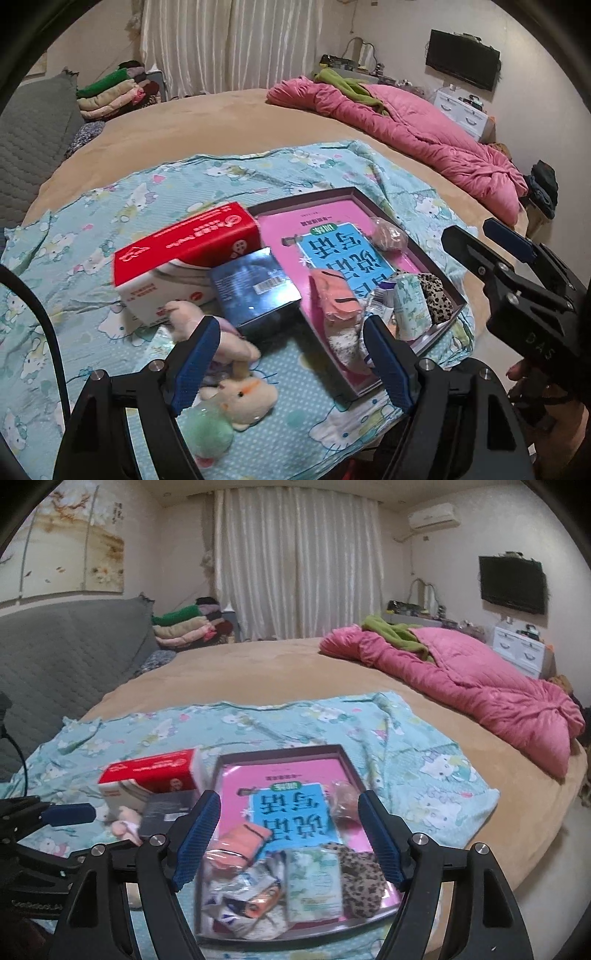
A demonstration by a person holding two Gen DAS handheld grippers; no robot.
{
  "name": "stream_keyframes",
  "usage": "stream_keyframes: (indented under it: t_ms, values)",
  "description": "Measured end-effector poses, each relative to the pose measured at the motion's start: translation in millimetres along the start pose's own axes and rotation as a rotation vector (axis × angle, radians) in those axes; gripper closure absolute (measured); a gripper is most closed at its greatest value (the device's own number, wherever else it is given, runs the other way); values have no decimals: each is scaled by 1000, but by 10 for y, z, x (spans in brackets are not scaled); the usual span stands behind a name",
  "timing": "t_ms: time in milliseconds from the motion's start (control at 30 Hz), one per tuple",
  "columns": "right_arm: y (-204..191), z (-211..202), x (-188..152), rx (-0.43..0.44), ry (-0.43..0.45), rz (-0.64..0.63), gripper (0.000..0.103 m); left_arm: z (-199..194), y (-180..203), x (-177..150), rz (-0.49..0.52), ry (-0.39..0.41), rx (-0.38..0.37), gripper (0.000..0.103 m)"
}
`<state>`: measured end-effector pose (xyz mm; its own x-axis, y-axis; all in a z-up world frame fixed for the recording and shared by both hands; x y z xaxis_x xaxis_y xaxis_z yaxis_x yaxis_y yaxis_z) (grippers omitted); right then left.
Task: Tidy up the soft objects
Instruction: 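Withdraw both open tools back toward the plush toys on the sheet, then close the left tool on the green plush while the right tool grasps the bunny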
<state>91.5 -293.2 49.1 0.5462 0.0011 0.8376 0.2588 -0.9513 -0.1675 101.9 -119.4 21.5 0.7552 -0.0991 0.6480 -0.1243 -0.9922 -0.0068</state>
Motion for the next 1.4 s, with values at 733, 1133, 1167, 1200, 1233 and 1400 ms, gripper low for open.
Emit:
stream_keyframes:
  t_ms: [733, 1133, 1167, 1200, 1233, 1400]
  values:
    - [-956, 49, 20, 178, -58, -120, 25, -288, -1200, -306, -187, -6, 101, 24]
    - [-1085, 272, -227, 203, -159, -159, 25, 81, -1035, -736, -142, -143, -41, 24]
    - [-1084, 296, -252, 203, -168, -161, 25, 134, -1023, -771, -145, -159, -50, 24]
    - [-1084, 325, -285, 203, -179, -162, 25, 193, -1009, -812, -146, -176, -56, 24]
    - [-1082, 338, -304, 205, -186, -164, 25, 240, -995, -843, -146, -192, -64, 24]
    - [-1084, 457, -411, 217, -222, -170, 25, 449, -971, -989, -158, -245, -84, 24]
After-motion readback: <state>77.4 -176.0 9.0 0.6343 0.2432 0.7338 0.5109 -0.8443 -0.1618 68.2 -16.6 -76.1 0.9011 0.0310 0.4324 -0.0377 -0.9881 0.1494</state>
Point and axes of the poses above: each gripper's, at about its wrist camera, not at the fingertips, and z roughly the way its jaws point, y to its right, x to its top, the point moved 3 cm from there along z, roughly the way its jaws point, and after that the axes turned 8 degrees about x, right-handed, at the moved point
